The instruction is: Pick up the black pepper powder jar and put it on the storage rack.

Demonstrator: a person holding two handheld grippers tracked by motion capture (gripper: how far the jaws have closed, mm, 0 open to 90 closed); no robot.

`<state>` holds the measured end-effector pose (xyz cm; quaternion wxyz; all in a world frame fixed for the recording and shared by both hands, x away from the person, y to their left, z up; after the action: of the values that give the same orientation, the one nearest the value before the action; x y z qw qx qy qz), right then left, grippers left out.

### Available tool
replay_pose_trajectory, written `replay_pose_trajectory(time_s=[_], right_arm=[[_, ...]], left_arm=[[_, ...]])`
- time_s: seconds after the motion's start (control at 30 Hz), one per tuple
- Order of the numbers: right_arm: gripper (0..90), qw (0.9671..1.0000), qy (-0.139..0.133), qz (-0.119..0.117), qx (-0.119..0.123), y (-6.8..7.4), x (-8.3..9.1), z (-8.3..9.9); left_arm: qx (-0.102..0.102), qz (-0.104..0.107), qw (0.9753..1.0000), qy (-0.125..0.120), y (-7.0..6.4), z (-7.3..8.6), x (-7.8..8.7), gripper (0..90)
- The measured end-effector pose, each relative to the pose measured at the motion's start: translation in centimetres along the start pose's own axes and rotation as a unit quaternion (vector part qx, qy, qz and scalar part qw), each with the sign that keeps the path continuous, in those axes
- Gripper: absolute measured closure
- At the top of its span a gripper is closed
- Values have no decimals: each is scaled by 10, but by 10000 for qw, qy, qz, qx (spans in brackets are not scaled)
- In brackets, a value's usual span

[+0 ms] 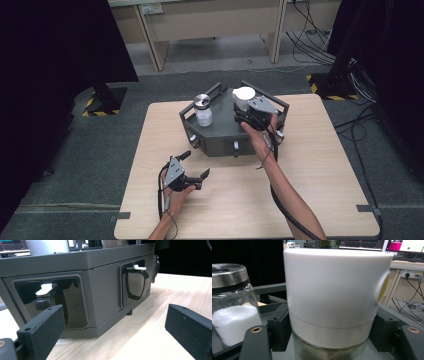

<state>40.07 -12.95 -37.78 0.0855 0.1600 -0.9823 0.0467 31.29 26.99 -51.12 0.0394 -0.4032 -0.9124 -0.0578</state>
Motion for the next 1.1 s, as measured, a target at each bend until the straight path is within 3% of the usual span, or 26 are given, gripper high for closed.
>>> replay_pose_trajectory(time_s=[0.53, 0.73, 0.93, 1.1], right_arm=[[301, 9999, -105, 56, -52, 1, 4, 9], [202, 9997, -92, 20, -236, -3, 5, 11], [63, 9982, -297, -307, -419, -14, 13, 19], [46, 9972, -414, -434, -447, -19, 21, 22]], left_arm=[[2, 10, 10000, -8, -1, 0, -1, 20], [-10, 3, 10000, 16, 0, 0, 0, 20], [-8, 9, 10000, 9, 0, 0, 0, 20], [-17, 9, 10000, 15, -1, 0, 0, 20]])
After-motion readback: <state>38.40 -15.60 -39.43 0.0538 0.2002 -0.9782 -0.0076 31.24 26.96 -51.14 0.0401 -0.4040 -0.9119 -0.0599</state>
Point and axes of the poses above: each handheld gripper's, and its own axes: x roughly backward along the jaws, z roughly out of its underside, y roughly to its left, the point moved 3 cm from there along -x, roughly forward along the jaws, and after that the axes turned 3 degrees about z, right-handed, at the moved point
